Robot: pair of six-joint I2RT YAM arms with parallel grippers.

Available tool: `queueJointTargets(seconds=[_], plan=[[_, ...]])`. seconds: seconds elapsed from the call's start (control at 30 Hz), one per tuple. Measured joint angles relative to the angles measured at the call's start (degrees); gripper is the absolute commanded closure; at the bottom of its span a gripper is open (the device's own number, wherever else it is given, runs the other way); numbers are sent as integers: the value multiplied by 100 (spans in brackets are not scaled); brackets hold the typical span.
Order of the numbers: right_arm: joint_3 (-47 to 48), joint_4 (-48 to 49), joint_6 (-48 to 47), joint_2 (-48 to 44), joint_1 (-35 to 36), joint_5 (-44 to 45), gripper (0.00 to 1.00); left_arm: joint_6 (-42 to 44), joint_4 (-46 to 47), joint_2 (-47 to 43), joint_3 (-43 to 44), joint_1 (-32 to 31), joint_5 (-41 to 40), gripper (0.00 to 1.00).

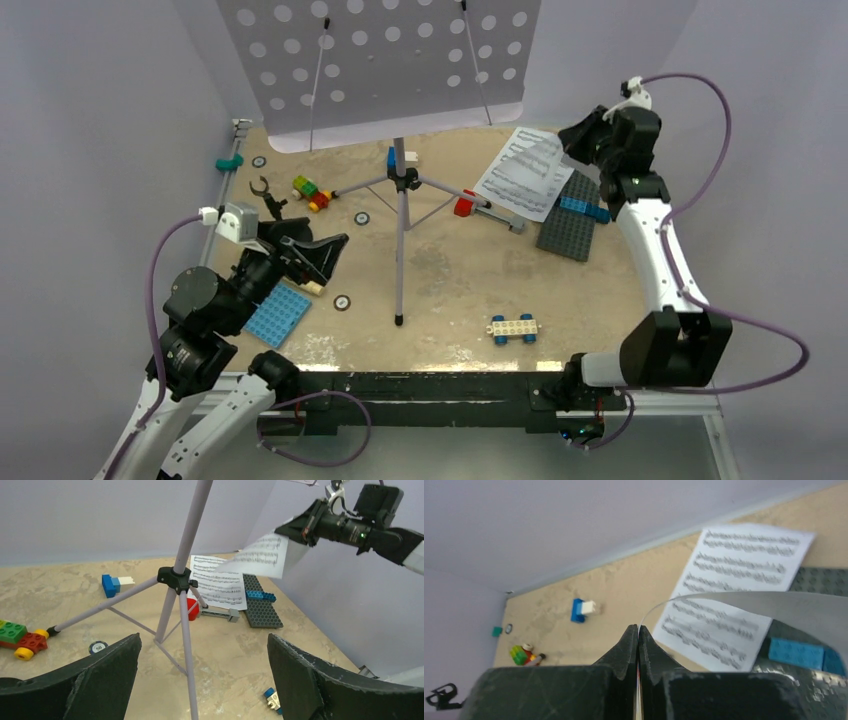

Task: Pack up the instrument practice props

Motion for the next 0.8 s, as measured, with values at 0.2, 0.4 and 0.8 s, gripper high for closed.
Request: queueJointTargets(seconds=[0.2,0.4,0.8], plan=[[1451,328,79,1029,-74,-673,100,-286,-48,-52,-164,0,37,0],[695,852,153,1587,-155,-1036,100,-625,-42,9,-704,0,192,0],[79,439,455,3279,-710,-1145,100,-1126,-72,9,-1233,0,387,0]])
